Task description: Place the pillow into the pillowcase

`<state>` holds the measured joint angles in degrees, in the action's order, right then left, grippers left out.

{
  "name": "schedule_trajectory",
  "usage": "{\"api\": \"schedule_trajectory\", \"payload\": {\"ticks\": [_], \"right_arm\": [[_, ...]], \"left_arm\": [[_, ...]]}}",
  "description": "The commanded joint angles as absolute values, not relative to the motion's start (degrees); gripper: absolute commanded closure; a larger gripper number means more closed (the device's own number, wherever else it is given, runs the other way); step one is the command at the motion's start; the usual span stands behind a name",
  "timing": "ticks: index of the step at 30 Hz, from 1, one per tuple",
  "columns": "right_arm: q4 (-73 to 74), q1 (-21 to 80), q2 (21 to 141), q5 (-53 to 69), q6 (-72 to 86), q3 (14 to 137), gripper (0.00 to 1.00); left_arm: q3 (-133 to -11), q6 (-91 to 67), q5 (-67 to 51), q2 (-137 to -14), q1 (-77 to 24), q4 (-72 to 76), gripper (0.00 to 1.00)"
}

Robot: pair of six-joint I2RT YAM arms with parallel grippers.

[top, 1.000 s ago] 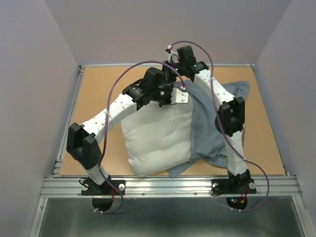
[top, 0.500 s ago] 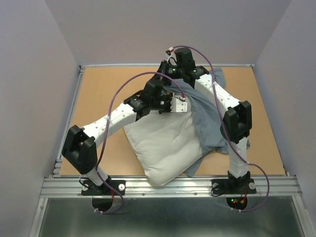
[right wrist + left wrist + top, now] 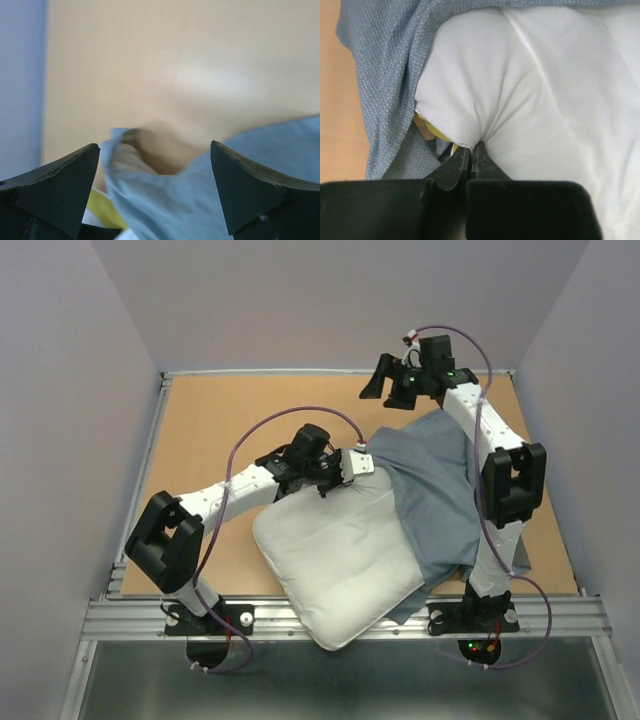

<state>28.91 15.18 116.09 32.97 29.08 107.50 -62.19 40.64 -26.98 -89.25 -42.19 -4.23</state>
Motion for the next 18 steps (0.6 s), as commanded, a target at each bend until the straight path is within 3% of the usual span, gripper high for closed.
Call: {"api": "schedule_trajectory", "payload": {"ticks": [1,8,12,18], "right_arm": [[39.26,14.68,105.84,20.33,7.32,104.02,0.03],[43.24,14.68,97.65,5.99,-8.6,86.76,0.04],[43.59,12.49,99.66,0.36,-10.37,91.38,0.03],[46.49,4.42,103.01,-5.27,-12.91,97.12,0.03]], "left_arm": [[-61.96,23.41,-29.46,-92.18,-43.16,-1.23,1.0],[-65.65,10.31,-26.2,-100.01,-32.65,-1.49,1.0],[-68.37,-1.39,-21.55,-105.46,-22.52,-0.62,1.0],[-65.05,-5.0,-15.75,-102.67,-14.77,2.1,1.0]]}}
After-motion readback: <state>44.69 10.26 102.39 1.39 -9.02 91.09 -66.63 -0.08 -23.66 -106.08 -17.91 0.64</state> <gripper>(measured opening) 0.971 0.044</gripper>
